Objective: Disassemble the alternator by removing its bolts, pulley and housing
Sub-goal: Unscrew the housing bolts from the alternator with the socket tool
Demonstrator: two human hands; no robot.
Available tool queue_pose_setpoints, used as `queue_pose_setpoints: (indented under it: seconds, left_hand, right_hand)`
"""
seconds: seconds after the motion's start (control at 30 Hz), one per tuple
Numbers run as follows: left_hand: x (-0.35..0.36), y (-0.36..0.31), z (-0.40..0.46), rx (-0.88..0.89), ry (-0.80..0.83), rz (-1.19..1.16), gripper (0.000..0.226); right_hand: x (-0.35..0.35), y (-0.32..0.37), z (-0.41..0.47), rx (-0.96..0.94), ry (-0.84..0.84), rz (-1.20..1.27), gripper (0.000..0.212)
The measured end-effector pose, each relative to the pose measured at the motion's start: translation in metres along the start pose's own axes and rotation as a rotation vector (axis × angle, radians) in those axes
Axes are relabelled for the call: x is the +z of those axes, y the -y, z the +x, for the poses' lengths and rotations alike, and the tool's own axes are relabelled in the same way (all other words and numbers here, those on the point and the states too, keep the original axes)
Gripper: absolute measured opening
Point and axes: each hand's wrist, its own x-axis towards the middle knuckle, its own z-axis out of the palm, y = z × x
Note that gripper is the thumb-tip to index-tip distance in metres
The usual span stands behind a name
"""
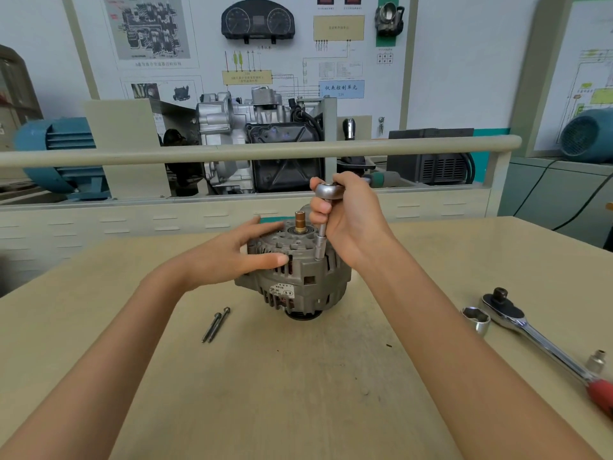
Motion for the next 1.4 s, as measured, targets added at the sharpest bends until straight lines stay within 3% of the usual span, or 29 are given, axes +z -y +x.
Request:
queue_pose_setpoints:
  seconds: [0.13, 0.23, 0.37, 0.5, 0.93, 1.03, 1.23, 1.4]
  left_hand:
    - [-0.005, -0.026, -0.005, 0.142, -0.048, 0.022, 0.031]
    - [0.007, -0.038, -0.003, 0.223, -0.101, -0.076, 0.016]
    - [0.014, -0.033, 0.002, 0.222, -0.153, -0.152, 0.015]
    - [0.024, -0.034, 0.0, 0.212, -0.071, -0.267, 0.014]
    - [0.033, -0.029, 0.005, 0.222, -0.067, -0.344, 0.011]
    - [0.034, -0.031, 0.003, 0.246, -0.081, -0.388, 0.01]
    - [0.035, -0.03, 0.002, 0.268, -0.113, -0.343, 0.031]
    - [0.037, -0.032, 0.003, 0.247, -0.112, -0.278, 0.021]
  right_hand:
    - [-0.003, 0.002, 0.0, 0.016, 0.032, -0.005, 0.009]
    - [-0.005, 0.003, 0.0, 0.041, 0.095, -0.033, 0.014]
    - [-0.006, 0.009, -0.001, 0.107, 0.169, -0.067, 0.02]
    - [-0.001, 0.009, -0.001, 0.169, 0.191, -0.072, 0.031]
    - [0.009, 0.01, 0.006, 0.324, 0.154, -0.076, 0.017]
    - [0.012, 0.007, 0.004, 0.223, 0.041, -0.078, 0.019]
    - [0.027, -0.015, -0.002, -0.277, -0.332, 0.002, 0.015]
    - [0.027, 0.0, -0.004, -0.022, -0.267, 0.005, 0.022]
